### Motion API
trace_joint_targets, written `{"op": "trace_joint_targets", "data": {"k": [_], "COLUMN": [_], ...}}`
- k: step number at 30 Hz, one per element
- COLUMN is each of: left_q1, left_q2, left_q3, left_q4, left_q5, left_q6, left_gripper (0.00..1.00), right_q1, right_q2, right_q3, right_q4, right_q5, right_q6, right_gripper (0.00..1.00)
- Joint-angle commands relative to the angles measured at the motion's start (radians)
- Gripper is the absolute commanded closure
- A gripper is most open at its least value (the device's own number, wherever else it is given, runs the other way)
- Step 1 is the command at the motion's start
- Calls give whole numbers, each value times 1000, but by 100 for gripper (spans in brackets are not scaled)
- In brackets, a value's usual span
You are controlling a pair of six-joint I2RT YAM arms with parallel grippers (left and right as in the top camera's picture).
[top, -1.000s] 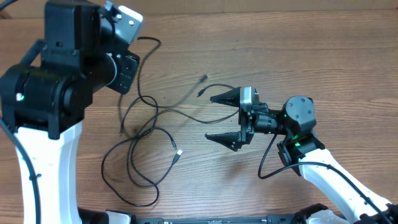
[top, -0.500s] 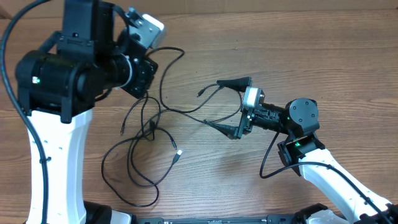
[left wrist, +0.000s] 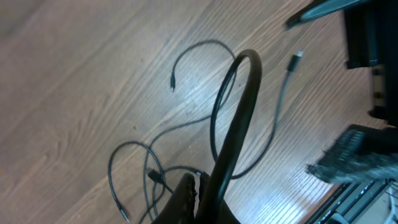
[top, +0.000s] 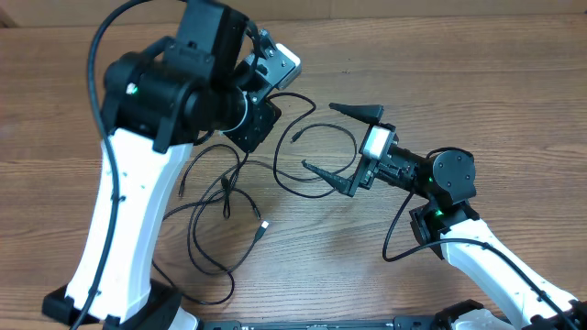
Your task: Untangle cables
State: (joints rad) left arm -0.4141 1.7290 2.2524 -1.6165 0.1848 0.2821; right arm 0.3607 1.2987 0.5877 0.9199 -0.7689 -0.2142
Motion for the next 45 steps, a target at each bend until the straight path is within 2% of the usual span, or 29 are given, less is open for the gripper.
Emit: {"op": "trace_joint_targets", "data": {"k": [1, 13, 16, 22, 25, 30, 36, 45], "left_q1": [-12, -123, -123, -125, -132, -136, -136, -159], "left_q2": [35, 102, 103, 103, 103, 103, 103, 103], "left_q3": [9, 9, 9, 9, 9, 9, 9, 9], "left_q4": [-5, 15, 55, 119, 119, 72, 57, -41], "left_q5": [0, -41, -26, 122, 137, 79, -149, -163], "left_q6": [-37, -38, -79, -96, -96, -114, -265, -233], "left_gripper": [96, 96, 96, 96, 96, 96, 96, 96], "right_q1": [-3, 0, 0, 42, 56, 56, 56, 56], "right_q2": [-13, -6, -6, -6, -6, -6, -6, -6], "right_q3": [10, 10, 10, 10, 10, 10, 10, 10], "right_q4": [6, -56, -77, -73, -74, -76, -81, -76], "right_q5": [20, 30, -3, -17, -13, 29, 32, 125], "right_q6": [-4, -4, -3, -4, -4, -4, -4, -31], "right_gripper": [0, 0, 0, 0, 0, 0, 0, 0]}}
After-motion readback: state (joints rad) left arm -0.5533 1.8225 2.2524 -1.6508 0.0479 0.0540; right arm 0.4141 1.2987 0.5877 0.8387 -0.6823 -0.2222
